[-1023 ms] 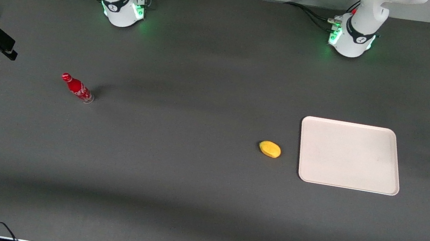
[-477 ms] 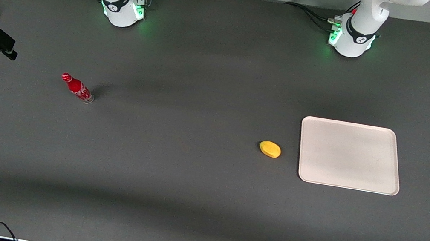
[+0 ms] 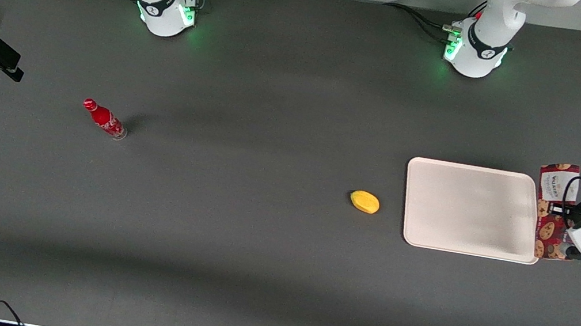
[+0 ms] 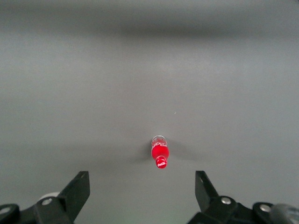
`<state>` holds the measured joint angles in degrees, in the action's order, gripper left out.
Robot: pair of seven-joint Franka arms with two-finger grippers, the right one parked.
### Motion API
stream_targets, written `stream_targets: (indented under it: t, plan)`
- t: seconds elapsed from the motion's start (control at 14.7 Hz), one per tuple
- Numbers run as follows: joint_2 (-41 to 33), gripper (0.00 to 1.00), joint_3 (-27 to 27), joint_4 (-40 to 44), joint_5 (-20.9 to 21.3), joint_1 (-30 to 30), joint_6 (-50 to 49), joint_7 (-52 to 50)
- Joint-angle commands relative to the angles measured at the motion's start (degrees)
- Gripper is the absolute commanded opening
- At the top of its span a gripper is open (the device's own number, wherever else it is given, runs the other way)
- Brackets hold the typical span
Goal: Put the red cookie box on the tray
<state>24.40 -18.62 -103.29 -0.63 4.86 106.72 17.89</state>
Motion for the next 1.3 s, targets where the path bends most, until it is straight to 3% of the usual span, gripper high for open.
stream_targets:
  t: [0.0,0.07,0.14,0.2,0.27,0.55,0.89,1.02,1.23]
  plan:
    - [-0.7,0.00,-0.3,-8.7,0.3,-0.8,10.7,2.2]
    - [-0.2,0.00,-0.3,-9.4,0.0,-0.8,12.0,2.2]
    - [-0.1,0.15,-0.3,-9.6,-0.3,-0.8,12.2,2.2]
    - [0.0,0.81,-0.3,-9.6,-0.5,-0.8,12.2,2.2]
    - [-0.1,1.00,-0.3,-9.3,-0.6,-0.6,11.8,2.0]
    - [-2.9,1.00,-1.1,-4.5,-0.5,-0.7,3.8,2.2]
    - [-3.4,1.00,-2.7,21.2,0.5,-0.6,-28.9,1.9]
    - [-5.4,1.00,-2.4,28.5,0.5,-0.2,-37.2,1.2]
    - [-13.7,1.00,0.8,28.8,0.5,0.6,-43.0,0.7]
